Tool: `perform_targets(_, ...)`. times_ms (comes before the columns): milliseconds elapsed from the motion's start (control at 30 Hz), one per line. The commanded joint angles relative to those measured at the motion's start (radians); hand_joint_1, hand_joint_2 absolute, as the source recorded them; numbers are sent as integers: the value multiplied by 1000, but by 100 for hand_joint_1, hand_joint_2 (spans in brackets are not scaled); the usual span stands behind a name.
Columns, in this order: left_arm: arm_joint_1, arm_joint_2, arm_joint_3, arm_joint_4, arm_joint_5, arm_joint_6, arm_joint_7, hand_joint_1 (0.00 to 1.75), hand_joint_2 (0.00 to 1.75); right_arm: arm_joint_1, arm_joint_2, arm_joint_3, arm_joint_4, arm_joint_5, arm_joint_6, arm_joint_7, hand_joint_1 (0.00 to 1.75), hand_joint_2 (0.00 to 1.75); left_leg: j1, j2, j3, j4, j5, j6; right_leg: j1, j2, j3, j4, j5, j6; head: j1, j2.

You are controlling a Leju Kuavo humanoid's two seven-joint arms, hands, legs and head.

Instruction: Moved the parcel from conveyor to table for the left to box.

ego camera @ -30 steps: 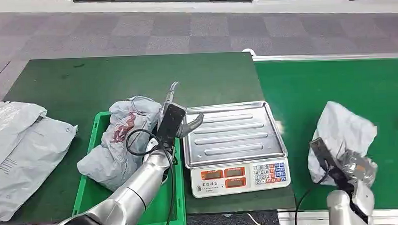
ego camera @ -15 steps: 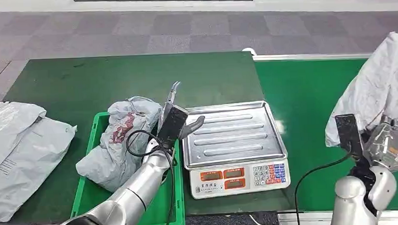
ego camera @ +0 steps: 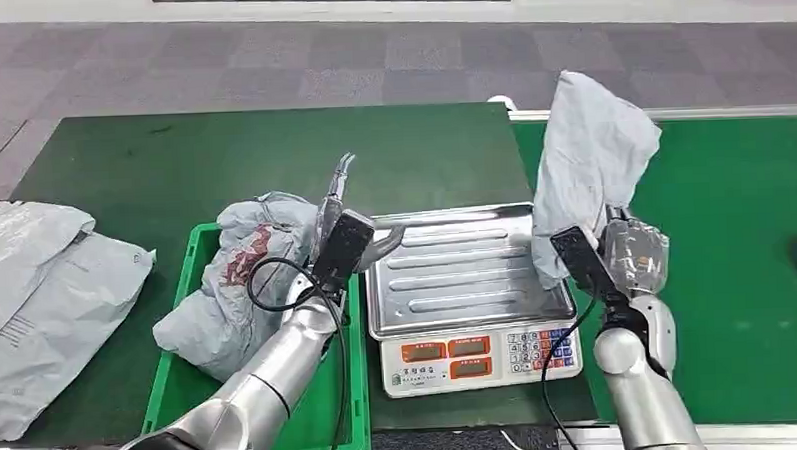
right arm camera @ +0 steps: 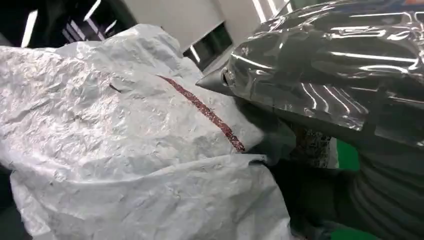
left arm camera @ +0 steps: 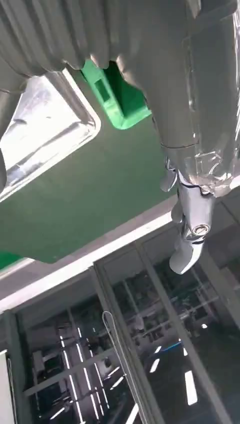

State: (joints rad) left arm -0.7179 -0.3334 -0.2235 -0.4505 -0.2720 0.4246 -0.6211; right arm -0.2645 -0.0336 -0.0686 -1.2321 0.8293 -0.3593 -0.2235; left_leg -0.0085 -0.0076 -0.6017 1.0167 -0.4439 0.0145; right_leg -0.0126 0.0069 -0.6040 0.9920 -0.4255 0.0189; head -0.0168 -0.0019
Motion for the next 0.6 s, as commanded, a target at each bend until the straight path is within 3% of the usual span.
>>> perform_targets(33,-34,11,71,0,-1,23,-14,0,175,-206,99,355,349,7,48,27,175,175,1,15,5,-1,-3,-3,1,13,0,-1,2,-2,0,0)
perform_targets(300,-30,12,70,-4,-2,24,-14,0,175,-199,89,379,335,-7,50,34,175,175,1,2,1,0,1,-5,1,1,-3,3,-1,-4,0,0)
perform_targets(600,-30,12,71,-4,-2,24,-14,0,175,-199,87,379,333,-9,51,34,175,175,1,1,2,-1,1,-7,1,0,-2,3,-2,-5,0,0)
